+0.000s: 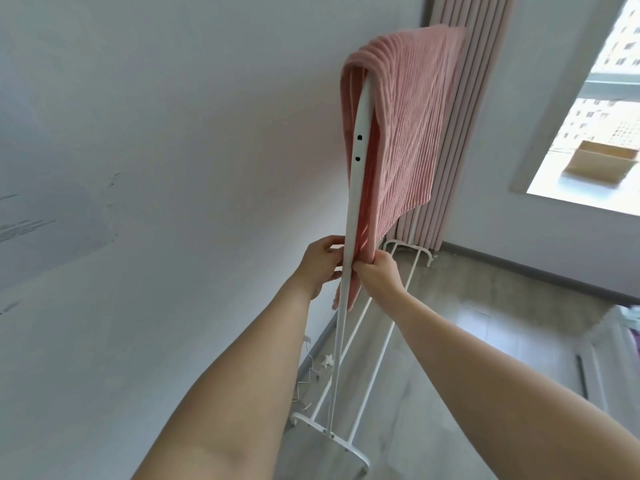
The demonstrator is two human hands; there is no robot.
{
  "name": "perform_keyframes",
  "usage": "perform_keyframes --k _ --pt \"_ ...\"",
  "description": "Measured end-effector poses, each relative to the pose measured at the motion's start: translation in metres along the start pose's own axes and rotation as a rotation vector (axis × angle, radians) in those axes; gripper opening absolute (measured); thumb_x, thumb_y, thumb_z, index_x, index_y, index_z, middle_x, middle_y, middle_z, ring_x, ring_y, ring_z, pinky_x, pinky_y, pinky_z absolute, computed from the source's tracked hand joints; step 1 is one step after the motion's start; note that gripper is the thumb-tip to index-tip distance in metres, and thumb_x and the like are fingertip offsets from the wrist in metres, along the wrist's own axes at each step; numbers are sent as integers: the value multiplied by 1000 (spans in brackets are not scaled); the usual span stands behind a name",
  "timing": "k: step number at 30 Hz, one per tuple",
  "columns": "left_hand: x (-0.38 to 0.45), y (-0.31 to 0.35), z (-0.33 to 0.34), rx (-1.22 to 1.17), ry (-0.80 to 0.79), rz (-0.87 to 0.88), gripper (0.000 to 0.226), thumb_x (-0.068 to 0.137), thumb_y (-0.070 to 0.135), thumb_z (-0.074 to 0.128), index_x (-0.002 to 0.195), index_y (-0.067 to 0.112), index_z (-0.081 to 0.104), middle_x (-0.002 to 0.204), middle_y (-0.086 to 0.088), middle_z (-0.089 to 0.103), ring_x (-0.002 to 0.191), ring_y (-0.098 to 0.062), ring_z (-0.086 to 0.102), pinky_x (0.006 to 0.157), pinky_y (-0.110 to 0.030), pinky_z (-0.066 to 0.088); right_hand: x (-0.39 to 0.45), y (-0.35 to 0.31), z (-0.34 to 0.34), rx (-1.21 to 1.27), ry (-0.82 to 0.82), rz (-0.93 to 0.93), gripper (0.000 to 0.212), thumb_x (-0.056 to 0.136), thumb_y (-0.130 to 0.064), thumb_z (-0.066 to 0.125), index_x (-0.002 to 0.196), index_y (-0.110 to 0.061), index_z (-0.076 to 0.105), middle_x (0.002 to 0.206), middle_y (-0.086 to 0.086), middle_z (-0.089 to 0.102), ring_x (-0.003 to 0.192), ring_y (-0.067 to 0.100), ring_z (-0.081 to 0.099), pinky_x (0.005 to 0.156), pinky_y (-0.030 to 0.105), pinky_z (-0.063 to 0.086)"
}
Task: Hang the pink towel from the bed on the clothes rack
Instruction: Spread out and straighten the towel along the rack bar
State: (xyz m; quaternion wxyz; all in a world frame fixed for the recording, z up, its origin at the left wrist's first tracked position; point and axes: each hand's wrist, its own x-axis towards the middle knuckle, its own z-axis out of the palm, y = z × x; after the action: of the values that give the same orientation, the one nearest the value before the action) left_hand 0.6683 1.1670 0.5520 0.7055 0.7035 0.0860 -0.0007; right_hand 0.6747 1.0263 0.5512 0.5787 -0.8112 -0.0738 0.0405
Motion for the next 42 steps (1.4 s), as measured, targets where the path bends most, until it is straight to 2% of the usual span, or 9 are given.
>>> perform_keyframes --k 3,6,9,15,20,24,27,32,42 --pt "0 -3 9 162 91 90 15 91 3 54 96 2 69 89 -15 71 81 -33 66 80 -47 62 -7 1 5 77 38 17 20 73 -13 48 64 -19 65 62 -3 67 61 11 65 51 18 47" --pt "-5 -5 14 231 143 149 15 93 9 51 90 11 65 91 -10 70 85 -32 66 82 -53 59 -9 5 6 120 50 33 22 65 -17 43 64 -6 63 72 20 68 74 35 68 67 41 57" --pt "-6 -10 8 88 34 122 16 98 13 55 109 13 66 104 -15 71 91 -38 70 85 -54 59 -5 8 5 299 16 72 26 67 -6 42 72 11 61 77 37 63 76 48 64 76 56 56" --pt "-12 -25 -3 -115 -73 79 27 94 27 67 117 13 70 102 -16 74 88 -35 73 85 -50 60 -2 13 10 419 -85 139 22 81 2 42 78 2 63 69 14 66 69 31 67 64 35 59" --pt "-17 -27 0 325 451 188 24 93 16 52 75 7 65 69 -7 68 67 -33 67 65 -42 61 -7 24 19 115 65 102 22 86 -9 44 81 -5 65 80 15 71 77 34 69 69 45 61" --pt "-25 -14 -6 449 716 392 21 103 18 44 88 15 58 73 7 58 64 -14 58 57 -18 44 -20 41 25 -143 123 71 19 91 -17 49 75 -17 59 71 0 63 62 15 58 50 24 39" --pt "-35 -13 -5 512 806 458 15 105 26 43 91 22 47 71 14 53 60 -1 53 52 -15 41 -26 47 27 -220 151 42 15 89 -11 50 77 -9 58 68 -2 58 57 9 51 42 17 31" --pt "-40 -34 5 680 502 203 20 94 30 40 83 17 50 75 0 64 64 -27 64 52 -30 49 -41 40 37 -293 244 -235 24 79 -10 57 59 -14 44 70 -5 48 60 14 44 51 23 28" --pt "-51 -49 12 882 358 207 23 93 28 40 83 15 55 71 -3 68 67 -28 65 67 -40 56 -54 35 33 -129 292 -257 28 80 -17 55 59 -15 38 54 -2 44 50 13 36 47 26 31"
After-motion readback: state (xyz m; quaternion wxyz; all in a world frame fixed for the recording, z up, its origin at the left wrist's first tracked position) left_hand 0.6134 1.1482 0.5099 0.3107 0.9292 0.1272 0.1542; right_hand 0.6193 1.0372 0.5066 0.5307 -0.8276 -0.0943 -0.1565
